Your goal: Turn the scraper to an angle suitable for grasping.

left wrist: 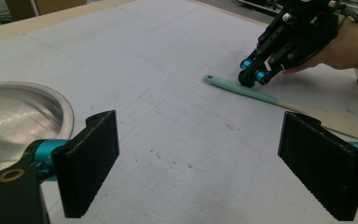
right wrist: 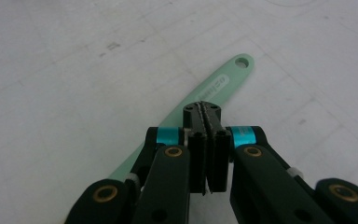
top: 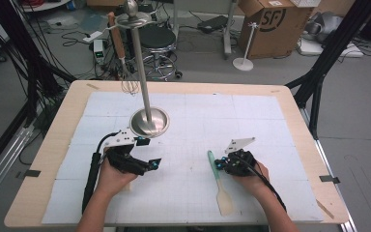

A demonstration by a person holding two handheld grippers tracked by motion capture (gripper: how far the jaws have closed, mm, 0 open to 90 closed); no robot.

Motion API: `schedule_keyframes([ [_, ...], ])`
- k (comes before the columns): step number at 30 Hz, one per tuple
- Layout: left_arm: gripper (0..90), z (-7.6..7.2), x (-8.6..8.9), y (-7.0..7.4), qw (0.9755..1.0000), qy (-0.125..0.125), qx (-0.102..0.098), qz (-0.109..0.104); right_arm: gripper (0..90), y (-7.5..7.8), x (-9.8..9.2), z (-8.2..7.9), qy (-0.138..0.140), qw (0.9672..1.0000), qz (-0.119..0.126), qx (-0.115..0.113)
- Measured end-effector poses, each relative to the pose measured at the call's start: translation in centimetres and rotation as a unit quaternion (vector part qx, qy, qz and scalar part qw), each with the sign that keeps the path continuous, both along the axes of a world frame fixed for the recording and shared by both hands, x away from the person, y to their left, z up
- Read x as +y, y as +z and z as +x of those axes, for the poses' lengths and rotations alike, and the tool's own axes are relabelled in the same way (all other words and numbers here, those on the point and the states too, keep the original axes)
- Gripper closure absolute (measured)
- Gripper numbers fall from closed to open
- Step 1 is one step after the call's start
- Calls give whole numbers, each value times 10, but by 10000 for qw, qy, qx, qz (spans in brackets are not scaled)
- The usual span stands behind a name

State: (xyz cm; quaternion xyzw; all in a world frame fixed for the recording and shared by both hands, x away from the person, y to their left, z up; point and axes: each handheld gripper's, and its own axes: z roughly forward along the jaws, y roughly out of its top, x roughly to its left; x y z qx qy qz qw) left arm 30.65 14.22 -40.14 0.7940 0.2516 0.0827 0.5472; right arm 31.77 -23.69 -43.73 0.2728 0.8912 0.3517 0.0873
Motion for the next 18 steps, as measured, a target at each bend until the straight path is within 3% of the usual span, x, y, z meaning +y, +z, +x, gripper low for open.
schedule_keyframes([
  [9,130,0,0,0,10000,13,-5,-1,887,1,26,-9,407,9991,-103,-21],
  [14,131,0,0,0,10000,5,-4,6,846,7,23,-12,394,9992,-30,-64],
  [18,131,0,-1,-1,10000,-3,11,18,855,14,22,-22,578,9983,82,-72],
])
